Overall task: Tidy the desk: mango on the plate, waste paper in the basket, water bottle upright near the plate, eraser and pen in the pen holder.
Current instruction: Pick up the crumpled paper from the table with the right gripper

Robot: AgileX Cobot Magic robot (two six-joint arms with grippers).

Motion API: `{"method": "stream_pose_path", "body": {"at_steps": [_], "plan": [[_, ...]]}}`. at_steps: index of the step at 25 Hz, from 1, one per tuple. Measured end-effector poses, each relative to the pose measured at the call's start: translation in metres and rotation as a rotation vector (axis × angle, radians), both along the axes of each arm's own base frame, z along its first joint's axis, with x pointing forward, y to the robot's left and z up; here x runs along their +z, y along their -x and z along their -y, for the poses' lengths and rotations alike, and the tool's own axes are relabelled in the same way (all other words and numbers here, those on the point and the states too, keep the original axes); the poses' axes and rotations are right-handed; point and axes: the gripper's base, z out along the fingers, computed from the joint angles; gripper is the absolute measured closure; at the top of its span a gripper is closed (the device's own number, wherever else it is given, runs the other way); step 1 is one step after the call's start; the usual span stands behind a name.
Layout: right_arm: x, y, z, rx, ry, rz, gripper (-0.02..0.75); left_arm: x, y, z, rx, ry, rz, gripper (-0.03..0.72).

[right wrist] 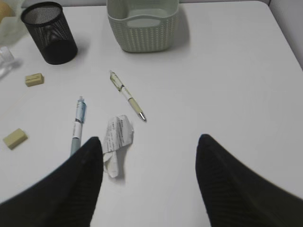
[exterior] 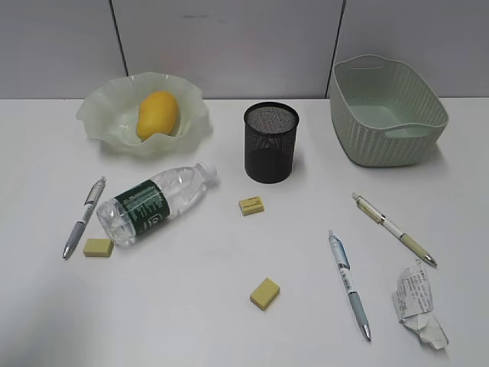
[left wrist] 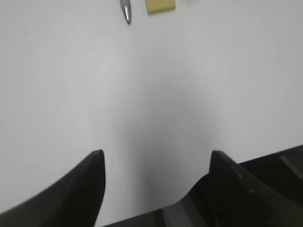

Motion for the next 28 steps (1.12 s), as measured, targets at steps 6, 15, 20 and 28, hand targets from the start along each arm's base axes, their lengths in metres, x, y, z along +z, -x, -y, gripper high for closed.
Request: {"method": "stream_pose_path", "body": {"at_steps": [6,15,20,28], "plan": [[0.013,-0.03,-0.003,0.006,-0.017,-0.066,0.244,0.039,0.049,-0.02,0.0,0.127,0.318,0.173],[0.011,-0.117,-0.006,-0.018,-0.008,-0.173,0.244,0.051,0.101,-0.041,0.0,0.204,0.529,0.173],[-0.005,-0.157,-0.01,-0.005,0.015,-0.378,0.244,0.047,0.107,-0.046,0.004,0.164,0.506,0.173],[-0.034,-0.21,-0.032,0.084,0.08,-0.739,0.244,0.026,0.103,-0.044,0.002,0.144,0.444,0.174]]}}
